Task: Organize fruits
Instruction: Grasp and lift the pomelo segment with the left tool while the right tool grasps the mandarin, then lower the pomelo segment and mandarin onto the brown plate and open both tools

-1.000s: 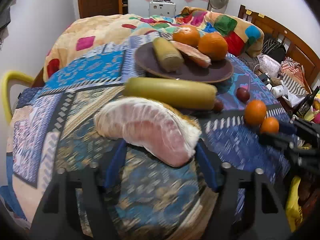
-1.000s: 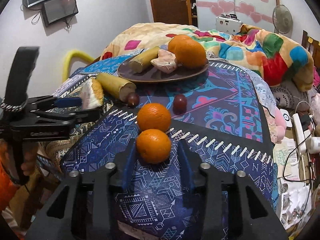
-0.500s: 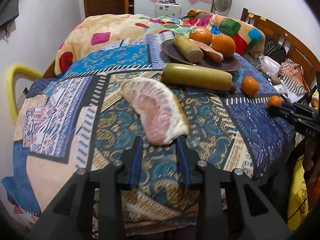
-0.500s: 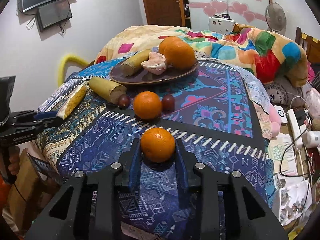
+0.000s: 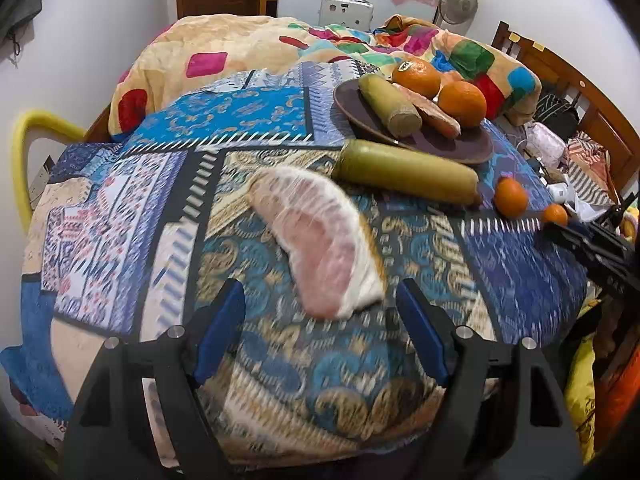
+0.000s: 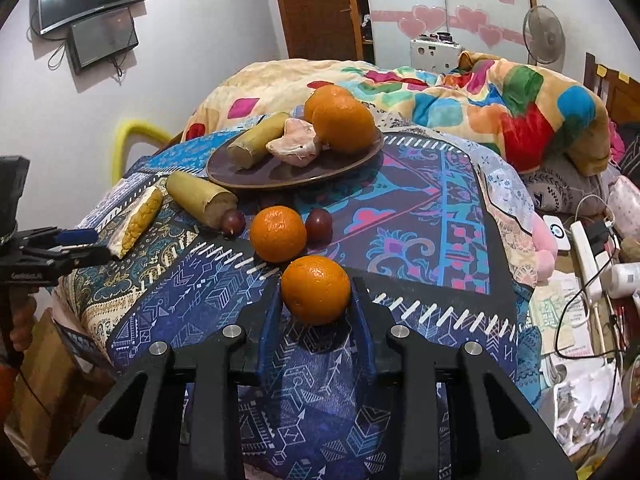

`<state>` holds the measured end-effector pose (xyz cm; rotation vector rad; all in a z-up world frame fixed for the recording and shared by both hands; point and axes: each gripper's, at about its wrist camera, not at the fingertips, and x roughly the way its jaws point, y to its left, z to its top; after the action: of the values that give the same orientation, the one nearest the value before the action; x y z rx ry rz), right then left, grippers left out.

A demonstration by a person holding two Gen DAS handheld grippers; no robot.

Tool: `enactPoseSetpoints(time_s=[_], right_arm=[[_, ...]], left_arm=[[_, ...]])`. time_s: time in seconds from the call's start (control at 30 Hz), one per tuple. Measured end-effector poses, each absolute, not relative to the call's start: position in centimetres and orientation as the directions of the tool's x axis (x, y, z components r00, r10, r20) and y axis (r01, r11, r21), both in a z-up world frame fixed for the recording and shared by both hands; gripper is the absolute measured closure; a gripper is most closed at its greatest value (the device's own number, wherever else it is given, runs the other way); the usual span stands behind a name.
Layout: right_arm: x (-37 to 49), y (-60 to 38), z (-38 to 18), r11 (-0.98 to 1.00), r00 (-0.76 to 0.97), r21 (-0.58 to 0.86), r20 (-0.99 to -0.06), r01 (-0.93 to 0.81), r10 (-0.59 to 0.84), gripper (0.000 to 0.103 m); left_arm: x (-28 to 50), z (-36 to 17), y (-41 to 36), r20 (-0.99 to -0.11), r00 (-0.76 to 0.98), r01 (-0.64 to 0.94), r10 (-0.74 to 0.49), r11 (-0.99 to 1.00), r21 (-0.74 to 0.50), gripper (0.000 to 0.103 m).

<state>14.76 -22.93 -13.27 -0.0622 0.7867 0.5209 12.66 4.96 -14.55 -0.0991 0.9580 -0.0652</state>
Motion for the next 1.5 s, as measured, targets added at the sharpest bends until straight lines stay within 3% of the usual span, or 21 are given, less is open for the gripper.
enactPoseSetpoints(time_s=[0.3,0.43,0.63,1.5], right_arm=[[15.7,-22.8,-13.4,0.871,0.588,0.144,-0.685,-0.47,0.43,0.072],[16.1,-22.6,-13.5,0.872,0.59,0.144,-0.685,-0.467,0.429,0.072],[16.7,-22.3,-13.5,0.875,0.593,0.138,-0.686,-0.464,0.422,0.072],[19.7,-21.0,-9.1,0.872,0.673,0.081,-0.602,-0.483,0.429,0.072]], left_arm=[[16.9,-15.6,4.5,-0.823,0.557,0.0,-0.114,0.991,-0.137,0.025],[17.4,-15.6,4.9,-0.818,0.566,0.007,-0.102,0.993,-0.119,0.044],[17.2,-15.4,5.3,-0.813,0.572,0.044,-0.106,0.994,-0.099,0.05],[19.7,-9.1,2.0,-0.677,0.723,0.134,-0.135,0.989,-0.054,0.051]])
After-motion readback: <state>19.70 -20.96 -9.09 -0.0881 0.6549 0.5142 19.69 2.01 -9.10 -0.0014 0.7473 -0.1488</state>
